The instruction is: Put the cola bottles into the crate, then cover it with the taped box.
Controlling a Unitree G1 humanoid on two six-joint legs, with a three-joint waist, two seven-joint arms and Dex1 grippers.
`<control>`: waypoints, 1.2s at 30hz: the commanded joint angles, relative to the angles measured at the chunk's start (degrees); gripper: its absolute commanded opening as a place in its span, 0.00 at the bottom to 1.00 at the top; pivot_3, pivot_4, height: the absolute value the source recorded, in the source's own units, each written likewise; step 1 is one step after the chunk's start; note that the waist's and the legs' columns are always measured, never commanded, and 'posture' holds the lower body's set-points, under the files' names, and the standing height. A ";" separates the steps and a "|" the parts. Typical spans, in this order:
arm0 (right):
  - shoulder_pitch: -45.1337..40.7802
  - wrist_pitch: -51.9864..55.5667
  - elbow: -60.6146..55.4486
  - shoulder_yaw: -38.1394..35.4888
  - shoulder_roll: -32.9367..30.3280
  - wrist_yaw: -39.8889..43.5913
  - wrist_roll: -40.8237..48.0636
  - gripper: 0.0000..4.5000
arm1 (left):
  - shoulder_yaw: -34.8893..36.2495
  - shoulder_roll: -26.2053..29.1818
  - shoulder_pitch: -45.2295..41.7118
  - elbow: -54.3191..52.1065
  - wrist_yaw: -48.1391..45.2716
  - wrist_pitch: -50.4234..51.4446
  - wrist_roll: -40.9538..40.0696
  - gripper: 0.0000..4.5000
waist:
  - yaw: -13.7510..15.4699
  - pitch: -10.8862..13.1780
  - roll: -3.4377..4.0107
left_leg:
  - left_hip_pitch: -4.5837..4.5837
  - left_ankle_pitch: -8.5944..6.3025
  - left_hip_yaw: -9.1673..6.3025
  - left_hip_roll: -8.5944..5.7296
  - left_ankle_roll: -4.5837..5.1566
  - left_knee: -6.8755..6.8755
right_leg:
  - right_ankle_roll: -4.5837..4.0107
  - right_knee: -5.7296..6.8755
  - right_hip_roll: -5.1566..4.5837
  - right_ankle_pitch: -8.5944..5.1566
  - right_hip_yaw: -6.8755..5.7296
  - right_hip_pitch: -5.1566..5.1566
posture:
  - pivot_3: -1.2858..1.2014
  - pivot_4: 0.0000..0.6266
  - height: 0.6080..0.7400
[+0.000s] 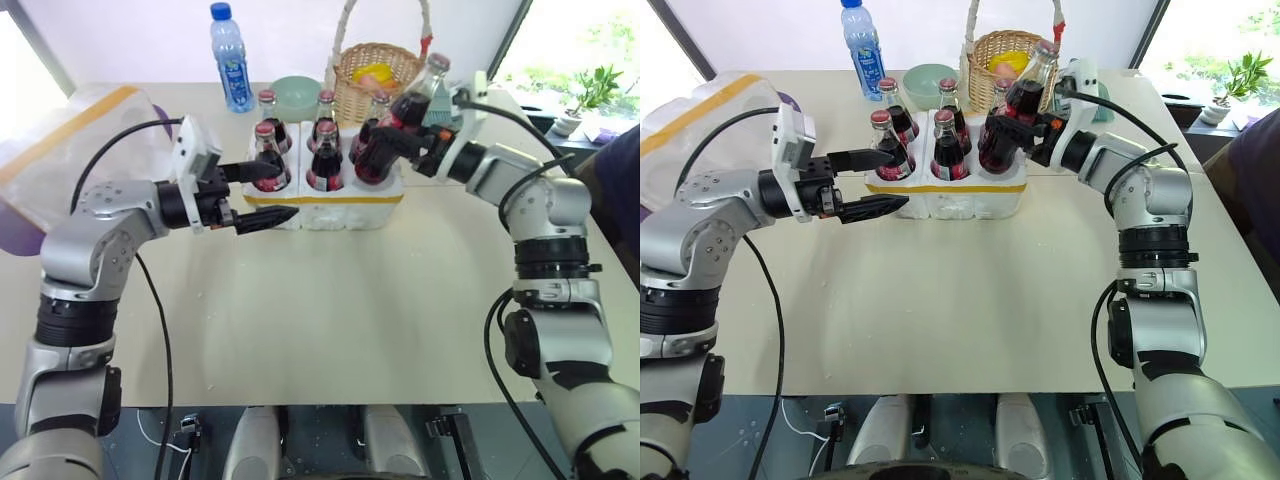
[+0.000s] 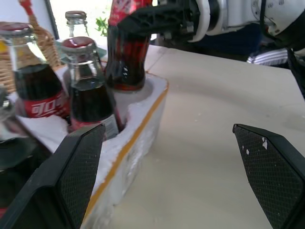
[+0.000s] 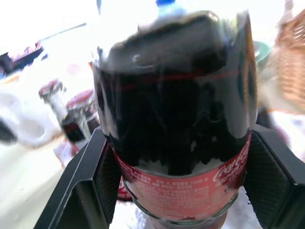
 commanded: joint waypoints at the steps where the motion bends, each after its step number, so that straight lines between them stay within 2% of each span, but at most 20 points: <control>1: -0.26 -5.19 -2.71 3.87 -1.78 4.13 -5.21 0.64 | 1.89 0.59 0.12 -2.08 0.64 -0.59 -0.63 1.00 | -0.09 0.00 0.00 | 0.00 0.00 0.00 0.00 0.00 0.00 | 0.00 0.00 0.00 0.00 0.00 0.00 | 0.52 0.24 1.00; 3: 1.54 -7.48 -3.77 7.79 -2.78 6.30 -9.23 0.64 | 1.80 0.48 0.33 -2.35 0.92 -0.69 -0.61 1.00 | -0.08 0.00 0.00 | 0.03 0.00 0.00 0.00 0.00 0.02 | 0.00 0.03 0.01 0.00 0.00 0.01 | 0.52 0.24 1.00; 9: 1.38 -9.17 -1.46 9.76 -1.64 6.82 -13.52 0.64 | 1.18 0.02 -0.30 -1.58 1.08 -1.10 -0.29 1.00 | -0.01 0.00 -0.01 | 0.09 0.00 -0.02 0.00 -0.01 0.03 | 0.00 0.10 0.02 0.00 -0.01 0.03 | 0.52 0.24 1.00; 12: 0.82 -8.15 0.14 9.41 -0.68 5.81 -14.59 0.96 | 0.79 -0.08 -0.76 -1.25 0.71 -1.27 -0.15 1.00 | -0.07 -0.01 -0.01 | 0.09 0.01 -0.02 0.00 -0.01 0.05 | 0.00 0.09 0.01 0.00 -0.01 0.06 | 0.52 0.24 1.00; 16: 1.34 -6.75 -1.76 6.78 -0.97 5.59 -13.68 0.98 | 1.09 0.33 -1.35 -1.22 0.28 -0.77 -0.66 1.00 | -0.17 -0.01 -0.02 | 0.12 0.01 -0.02 0.00 -0.02 0.06 | -0.01 0.14 0.02 0.00 -0.01 0.07 | 0.52 0.24 1.00; 20: 3.70 -0.26 -10.67 0.33 -6.29 8.90 -7.52 0.98 | 3.10 3.01 -0.01 -3.12 -1.42 0.69 -2.43 1.00 | 0.05 0.00 0.00 | 0.10 0.01 -0.02 0.01 -0.02 0.06 | -0.01 0.15 0.02 0.00 -0.01 0.06 | 0.52 0.24 1.00; 26: 7.65 10.65 -21.81 -9.74 -19.80 16.21 3.19 0.98 | 10.84 13.64 5.74 -5.59 -5.07 3.25 -5.05 1.00 | -0.08 0.00 0.00 | 0.14 0.01 -0.02 0.02 -0.02 0.00 | -0.02 0.08 0.01 0.00 -0.01 0.06 | 0.52 0.24 1.00; 30: 12.90 12.84 -26.29 -15.69 -32.01 26.59 8.51 0.98 | 23.11 28.51 18.78 -1.68 -13.92 1.53 0.55 1.00 | -0.80 0.02 0.02 | 0.20 0.00 0.04 0.08 -0.02 -0.09 | -0.07 0.06 0.03 -0.03 -0.01 0.02 | 0.52 0.24 1.00; 32: 13.81 13.08 -27.92 -17.33 -34.35 28.20 10.69 0.98 | 29.47 34.28 26.08 3.42 -18.25 0.23 4.98 1.00 | -1.19 0.03 0.02 | 0.25 0.00 0.11 0.10 -0.02 -0.13 | -0.26 0.08 0.02 -0.14 -0.01 -0.02 | 0.52 0.24 1.00; 36: 13.63 14.09 -30.69 -18.49 -34.12 27.19 14.31 0.98 | 37.43 39.47 36.69 14.33 -24.53 -5.59 13.13 1.00 | -1.82 -0.01 0.08 | 0.36 -0.01 0.16 0.14 -0.04 -0.15 | -0.48 0.06 -0.02 -0.26 -0.02 0.03 | 0.52 0.24 1.00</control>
